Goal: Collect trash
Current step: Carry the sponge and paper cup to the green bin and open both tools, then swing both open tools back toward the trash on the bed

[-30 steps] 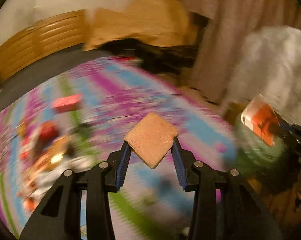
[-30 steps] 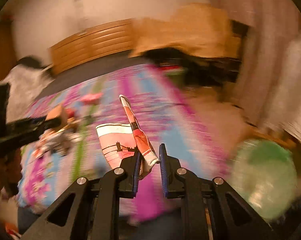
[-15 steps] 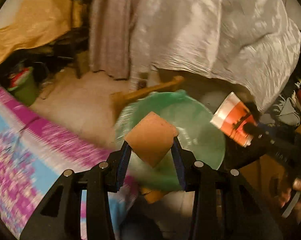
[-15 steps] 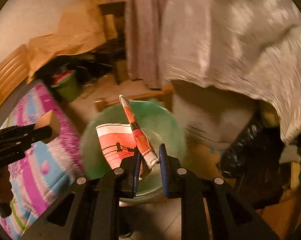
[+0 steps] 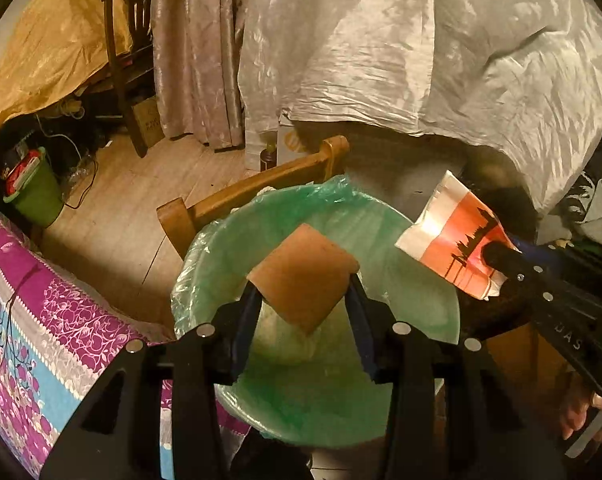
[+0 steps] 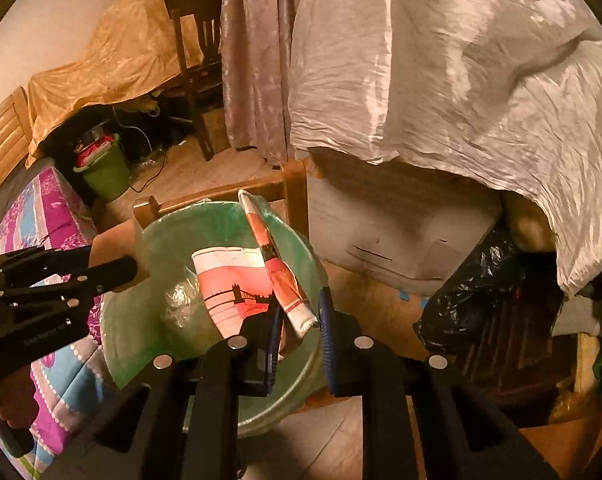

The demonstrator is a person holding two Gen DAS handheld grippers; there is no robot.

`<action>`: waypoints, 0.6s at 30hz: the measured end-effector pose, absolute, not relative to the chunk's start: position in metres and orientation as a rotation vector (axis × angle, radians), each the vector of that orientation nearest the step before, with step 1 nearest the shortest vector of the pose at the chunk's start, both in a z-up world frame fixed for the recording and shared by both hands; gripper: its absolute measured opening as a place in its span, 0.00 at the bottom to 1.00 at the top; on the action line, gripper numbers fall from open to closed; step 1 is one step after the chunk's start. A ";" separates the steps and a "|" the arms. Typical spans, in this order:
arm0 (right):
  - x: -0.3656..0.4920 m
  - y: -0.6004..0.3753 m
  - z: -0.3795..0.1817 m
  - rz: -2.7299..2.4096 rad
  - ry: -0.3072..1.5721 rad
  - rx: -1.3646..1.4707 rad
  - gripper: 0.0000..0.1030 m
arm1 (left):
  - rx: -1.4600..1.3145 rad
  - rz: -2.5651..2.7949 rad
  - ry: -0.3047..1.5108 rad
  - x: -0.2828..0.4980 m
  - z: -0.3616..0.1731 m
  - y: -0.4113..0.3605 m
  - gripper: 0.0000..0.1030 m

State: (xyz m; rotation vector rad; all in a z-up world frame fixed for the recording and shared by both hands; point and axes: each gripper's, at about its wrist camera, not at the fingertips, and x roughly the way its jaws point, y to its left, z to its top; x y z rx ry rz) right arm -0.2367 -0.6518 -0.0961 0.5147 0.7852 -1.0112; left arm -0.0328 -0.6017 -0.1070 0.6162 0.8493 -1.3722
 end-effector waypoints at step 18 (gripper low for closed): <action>-0.227 -0.652 -0.090 -1.034 0.741 0.461 0.46 | 0.631 -1.315 0.757 -0.036 -0.104 -0.601 0.78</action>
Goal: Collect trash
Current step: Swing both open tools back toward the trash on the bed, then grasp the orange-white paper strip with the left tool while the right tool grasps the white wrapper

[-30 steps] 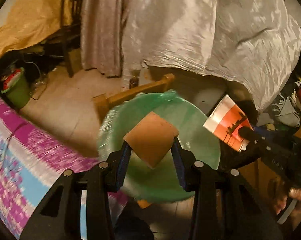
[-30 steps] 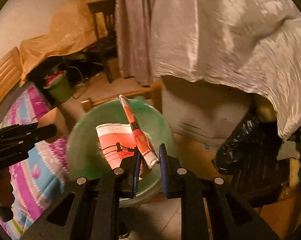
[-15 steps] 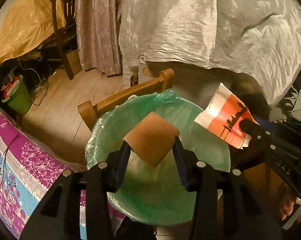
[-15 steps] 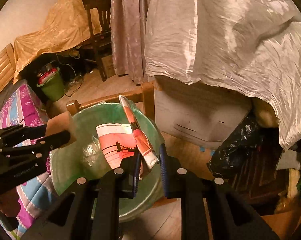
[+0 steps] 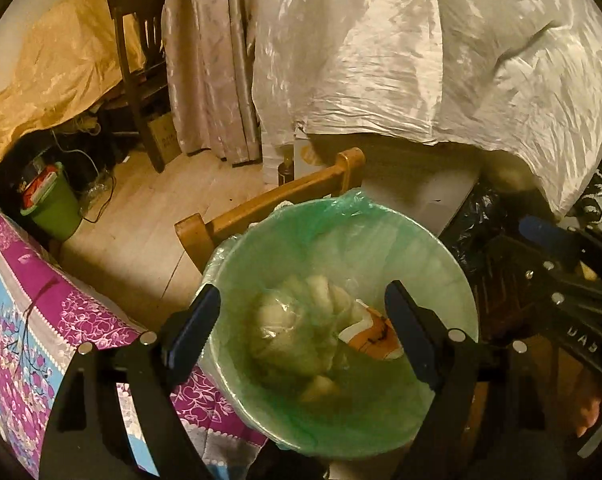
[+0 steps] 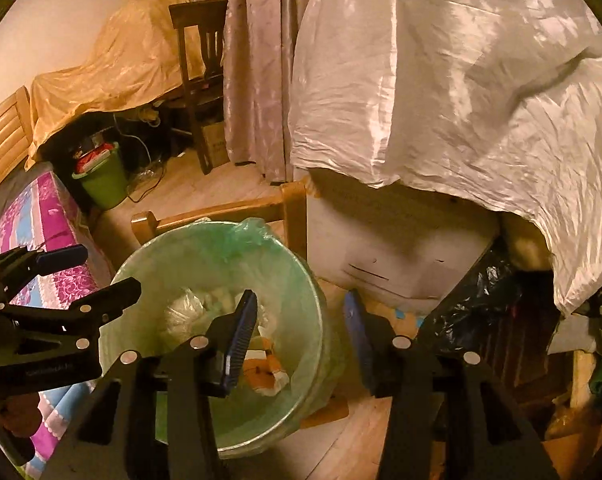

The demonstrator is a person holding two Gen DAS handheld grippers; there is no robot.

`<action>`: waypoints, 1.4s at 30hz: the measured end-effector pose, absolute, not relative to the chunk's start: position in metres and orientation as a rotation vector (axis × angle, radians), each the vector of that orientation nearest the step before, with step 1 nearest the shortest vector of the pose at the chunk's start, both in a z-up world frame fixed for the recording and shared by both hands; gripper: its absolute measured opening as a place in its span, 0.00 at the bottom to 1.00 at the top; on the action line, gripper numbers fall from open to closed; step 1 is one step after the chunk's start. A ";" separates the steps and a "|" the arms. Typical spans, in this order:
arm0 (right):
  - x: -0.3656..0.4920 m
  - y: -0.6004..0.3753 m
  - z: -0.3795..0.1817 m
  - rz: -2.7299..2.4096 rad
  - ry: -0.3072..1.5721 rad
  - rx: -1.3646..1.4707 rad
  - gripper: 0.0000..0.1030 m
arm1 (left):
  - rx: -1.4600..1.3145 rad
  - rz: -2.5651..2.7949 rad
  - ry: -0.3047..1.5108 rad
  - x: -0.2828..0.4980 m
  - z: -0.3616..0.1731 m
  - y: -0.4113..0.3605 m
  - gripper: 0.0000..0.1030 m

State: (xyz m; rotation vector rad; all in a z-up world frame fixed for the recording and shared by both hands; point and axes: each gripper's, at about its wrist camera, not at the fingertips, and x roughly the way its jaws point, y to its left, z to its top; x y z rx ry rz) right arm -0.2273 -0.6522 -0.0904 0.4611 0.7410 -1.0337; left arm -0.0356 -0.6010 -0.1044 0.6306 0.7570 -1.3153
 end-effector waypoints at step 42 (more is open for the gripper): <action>0.073 -0.157 -0.108 0.057 0.565 -0.315 0.68 | -0.035 -0.103 0.814 0.134 -0.133 -0.009 0.85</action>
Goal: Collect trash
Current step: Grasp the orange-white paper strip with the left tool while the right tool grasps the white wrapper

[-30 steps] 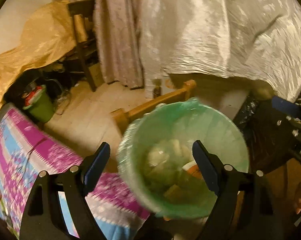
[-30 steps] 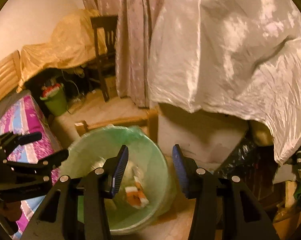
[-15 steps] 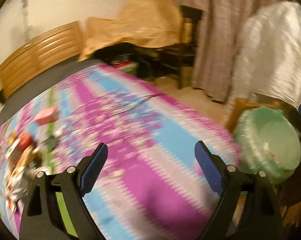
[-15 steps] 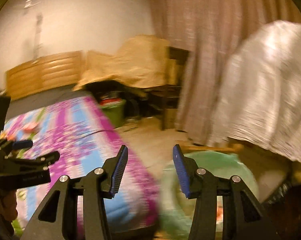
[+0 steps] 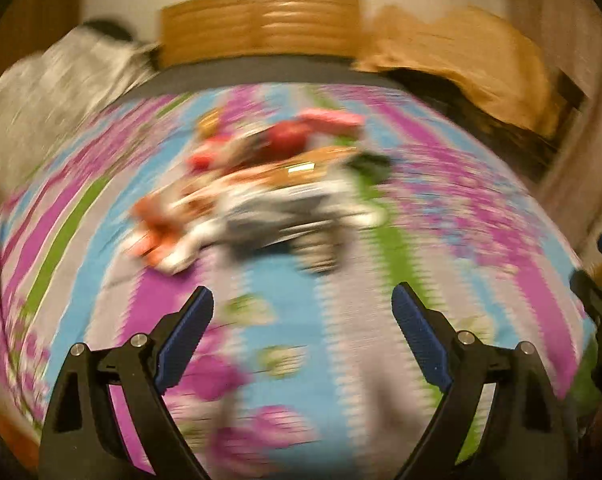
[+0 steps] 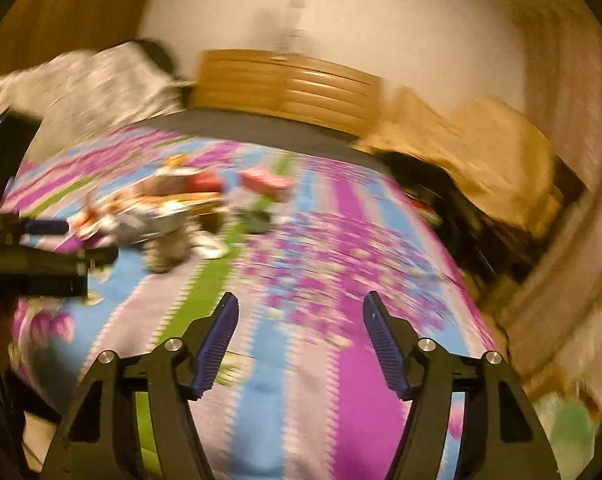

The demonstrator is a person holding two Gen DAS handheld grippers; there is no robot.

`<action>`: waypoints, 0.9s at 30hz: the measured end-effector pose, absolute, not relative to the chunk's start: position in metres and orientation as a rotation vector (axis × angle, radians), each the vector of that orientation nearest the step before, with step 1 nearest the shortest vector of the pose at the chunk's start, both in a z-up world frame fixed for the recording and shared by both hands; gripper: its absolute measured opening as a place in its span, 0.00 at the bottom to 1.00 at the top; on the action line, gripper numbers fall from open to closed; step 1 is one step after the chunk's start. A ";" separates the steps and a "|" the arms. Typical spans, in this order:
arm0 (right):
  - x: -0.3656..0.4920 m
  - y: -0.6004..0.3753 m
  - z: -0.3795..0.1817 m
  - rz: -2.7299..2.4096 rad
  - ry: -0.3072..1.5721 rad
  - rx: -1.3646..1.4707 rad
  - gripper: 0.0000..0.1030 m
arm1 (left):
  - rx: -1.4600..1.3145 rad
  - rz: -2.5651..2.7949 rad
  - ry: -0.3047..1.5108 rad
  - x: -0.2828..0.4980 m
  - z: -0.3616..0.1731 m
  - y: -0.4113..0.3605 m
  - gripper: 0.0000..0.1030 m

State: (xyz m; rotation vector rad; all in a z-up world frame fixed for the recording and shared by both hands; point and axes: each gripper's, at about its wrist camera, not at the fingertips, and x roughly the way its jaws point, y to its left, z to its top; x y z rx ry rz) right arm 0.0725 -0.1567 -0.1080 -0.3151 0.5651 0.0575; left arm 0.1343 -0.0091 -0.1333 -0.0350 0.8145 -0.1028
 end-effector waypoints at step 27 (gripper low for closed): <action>0.217 0.027 -0.187 0.672 0.576 -1.327 0.65 | 0.536 -0.841 0.854 0.287 -0.175 0.105 0.46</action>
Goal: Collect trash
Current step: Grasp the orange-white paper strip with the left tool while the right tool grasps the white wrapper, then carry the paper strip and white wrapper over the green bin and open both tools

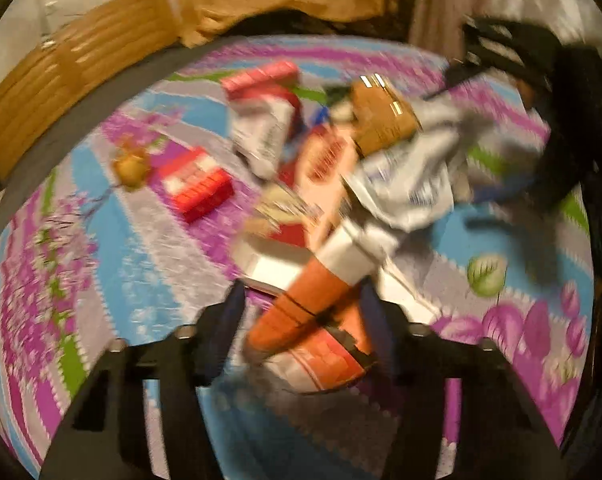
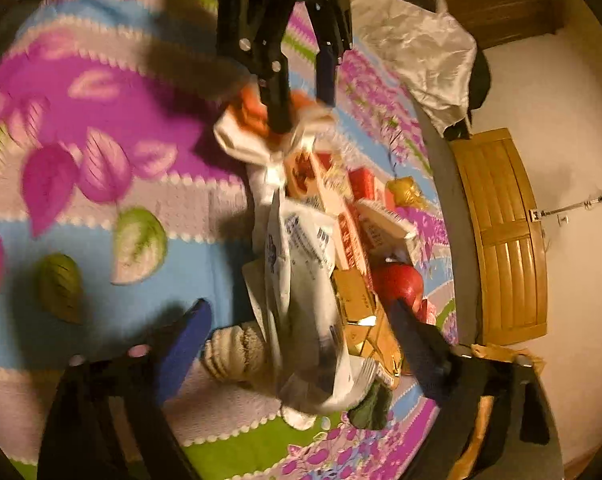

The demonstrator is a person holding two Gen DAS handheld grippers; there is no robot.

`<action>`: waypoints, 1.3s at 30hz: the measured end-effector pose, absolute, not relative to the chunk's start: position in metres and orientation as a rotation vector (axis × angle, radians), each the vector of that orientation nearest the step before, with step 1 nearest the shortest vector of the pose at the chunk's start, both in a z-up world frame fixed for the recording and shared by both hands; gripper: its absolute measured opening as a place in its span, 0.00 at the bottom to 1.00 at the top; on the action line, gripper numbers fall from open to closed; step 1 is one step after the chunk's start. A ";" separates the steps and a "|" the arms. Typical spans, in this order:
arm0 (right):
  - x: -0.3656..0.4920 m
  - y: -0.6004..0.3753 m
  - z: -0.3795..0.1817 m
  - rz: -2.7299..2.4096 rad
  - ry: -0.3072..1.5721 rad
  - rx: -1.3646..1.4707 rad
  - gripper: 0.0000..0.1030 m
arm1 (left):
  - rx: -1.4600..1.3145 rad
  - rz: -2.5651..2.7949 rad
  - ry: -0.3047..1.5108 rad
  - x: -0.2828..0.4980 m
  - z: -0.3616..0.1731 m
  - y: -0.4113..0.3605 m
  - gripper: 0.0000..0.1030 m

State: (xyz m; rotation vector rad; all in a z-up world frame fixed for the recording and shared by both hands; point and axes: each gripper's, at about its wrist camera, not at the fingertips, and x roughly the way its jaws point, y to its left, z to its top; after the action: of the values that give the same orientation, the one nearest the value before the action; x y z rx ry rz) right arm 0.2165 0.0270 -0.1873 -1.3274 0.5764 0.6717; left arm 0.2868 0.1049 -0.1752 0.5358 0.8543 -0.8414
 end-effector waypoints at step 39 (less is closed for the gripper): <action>-0.016 -0.329 -0.023 -0.030 0.598 0.214 0.32 | 0.161 -0.996 0.688 0.123 -0.060 -0.128 0.09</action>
State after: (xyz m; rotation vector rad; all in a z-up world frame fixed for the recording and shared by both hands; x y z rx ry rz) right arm -0.0158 -0.3293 -0.0228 0.2138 0.5984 -0.0304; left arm 0.1225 -0.1280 -0.0604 0.1609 0.6883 -0.9960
